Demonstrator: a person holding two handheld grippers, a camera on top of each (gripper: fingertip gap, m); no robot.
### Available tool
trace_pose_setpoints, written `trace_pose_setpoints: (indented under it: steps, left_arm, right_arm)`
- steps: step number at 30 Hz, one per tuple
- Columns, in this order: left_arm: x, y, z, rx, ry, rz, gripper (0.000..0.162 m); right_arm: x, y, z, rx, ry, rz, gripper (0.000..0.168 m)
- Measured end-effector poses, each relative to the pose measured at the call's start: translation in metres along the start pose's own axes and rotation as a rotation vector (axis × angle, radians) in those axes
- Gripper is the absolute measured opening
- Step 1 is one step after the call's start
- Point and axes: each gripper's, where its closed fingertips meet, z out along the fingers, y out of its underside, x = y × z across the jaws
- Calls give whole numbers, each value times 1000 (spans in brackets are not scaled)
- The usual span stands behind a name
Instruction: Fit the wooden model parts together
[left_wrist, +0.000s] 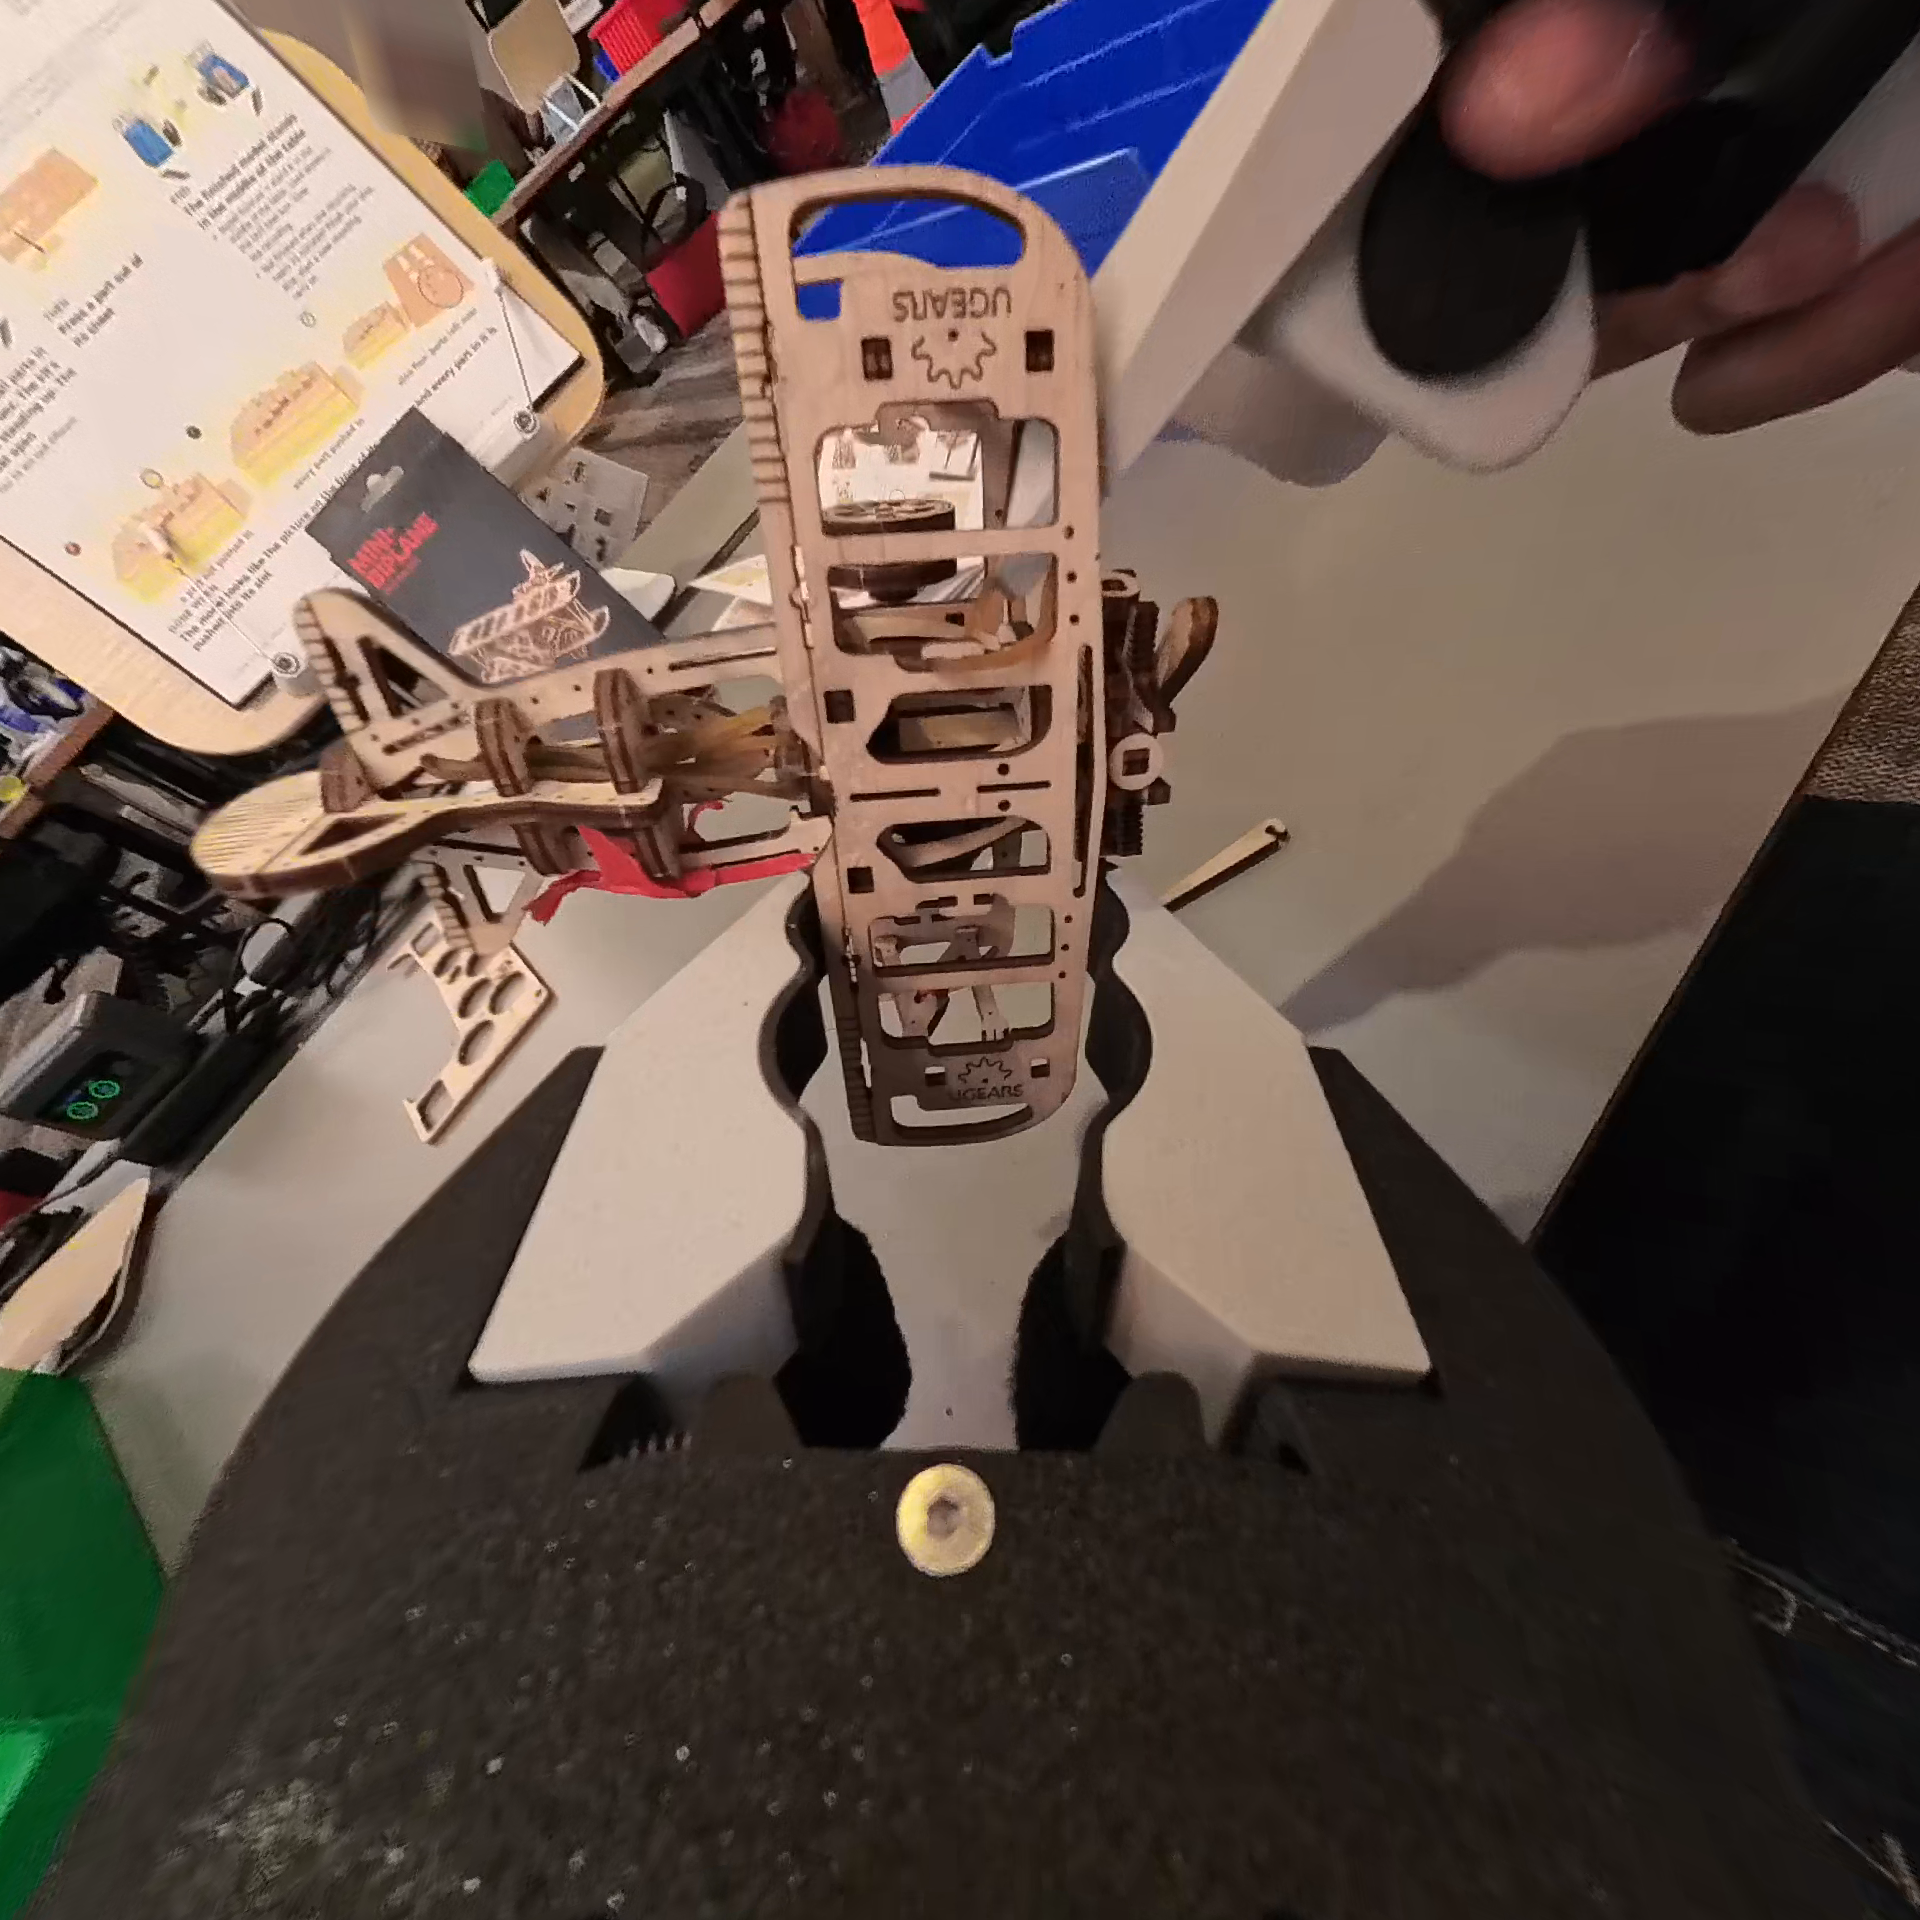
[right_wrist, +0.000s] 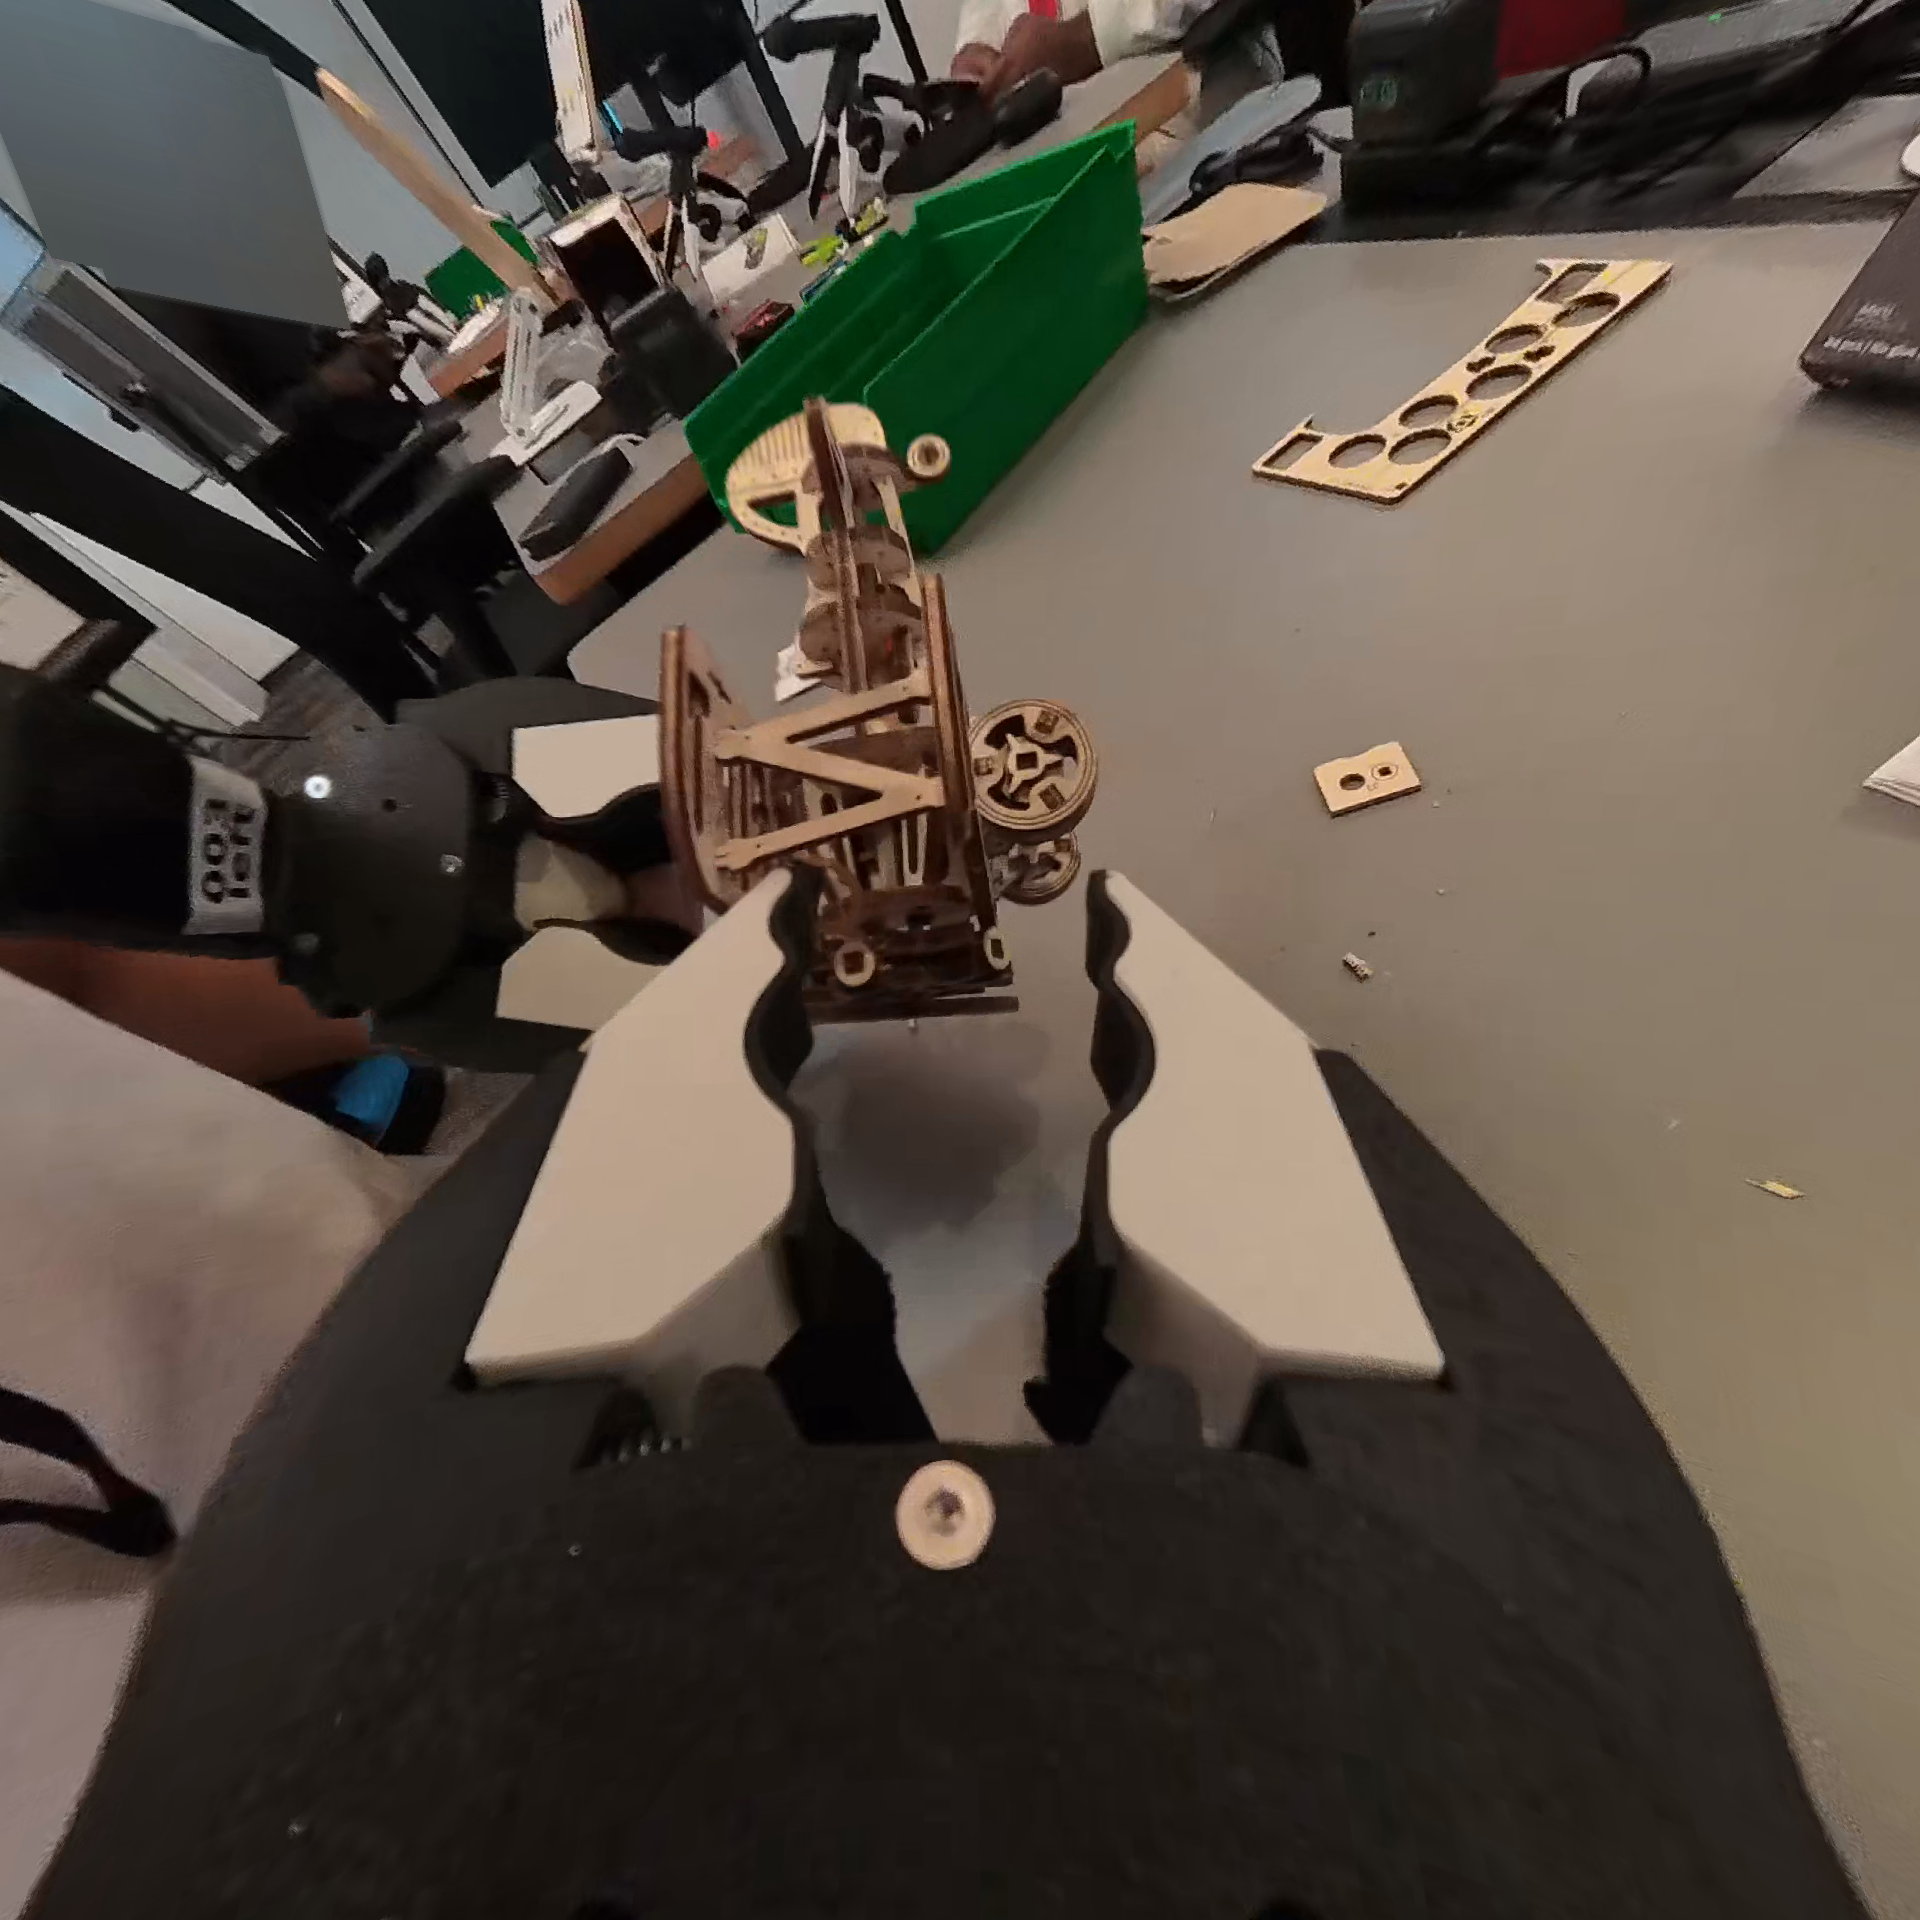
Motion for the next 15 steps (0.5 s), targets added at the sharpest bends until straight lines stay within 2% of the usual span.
trace_pose_setpoints:
  steps: [5, 9, 15]
  left_arm:
    - [5, -2, -1, 0, 4, 28, 45]
    - [9, -2, 0, 1, 38, -16, 45]
    - [11, -1, 0, -3, 82, -124, 46]
  right_arm:
    - [8, 5, 4, -37, 110, -123, 49]
    - [14, 0, 3, -13, 185, -215, 49]
    - [22, -13, -4, 84, 224, -201, 51]
